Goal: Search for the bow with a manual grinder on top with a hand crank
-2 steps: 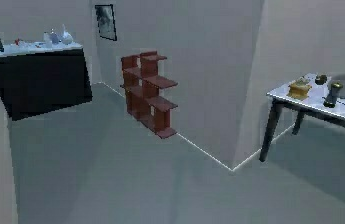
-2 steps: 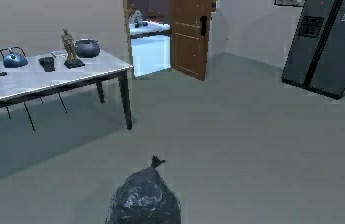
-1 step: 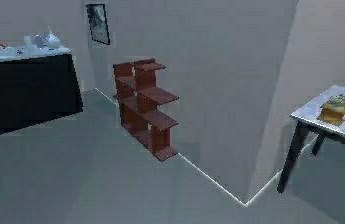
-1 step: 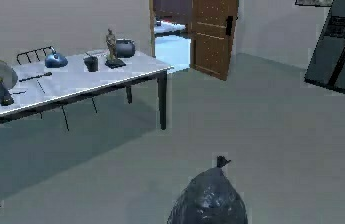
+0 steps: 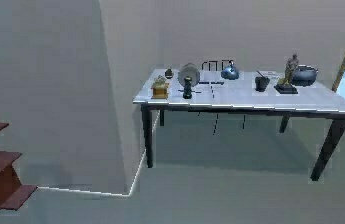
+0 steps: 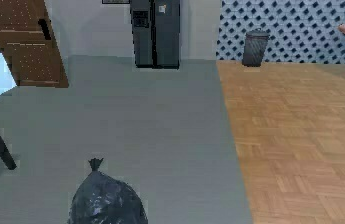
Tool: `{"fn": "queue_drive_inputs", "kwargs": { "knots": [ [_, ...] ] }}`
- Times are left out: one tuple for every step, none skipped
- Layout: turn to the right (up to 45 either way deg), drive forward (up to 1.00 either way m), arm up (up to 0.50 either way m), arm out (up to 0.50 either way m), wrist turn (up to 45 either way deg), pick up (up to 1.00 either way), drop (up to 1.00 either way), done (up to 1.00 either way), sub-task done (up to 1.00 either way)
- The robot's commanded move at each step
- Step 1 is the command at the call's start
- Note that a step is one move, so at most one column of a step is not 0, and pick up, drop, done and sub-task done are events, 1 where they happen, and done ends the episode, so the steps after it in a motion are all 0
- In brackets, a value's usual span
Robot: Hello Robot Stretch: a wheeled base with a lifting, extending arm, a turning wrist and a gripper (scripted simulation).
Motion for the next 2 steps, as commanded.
{"fn": "queue_drive_inputs", "kwargs": {
  "knots": [
    [12.0, 0.00, 0.00, 0.00, 0.0, 0.00, 0.00, 0.00, 0.00],
    [0.0, 0.95, 0.00, 0.00, 0.0, 0.00, 0.00, 0.00, 0.00]
  ]
}}
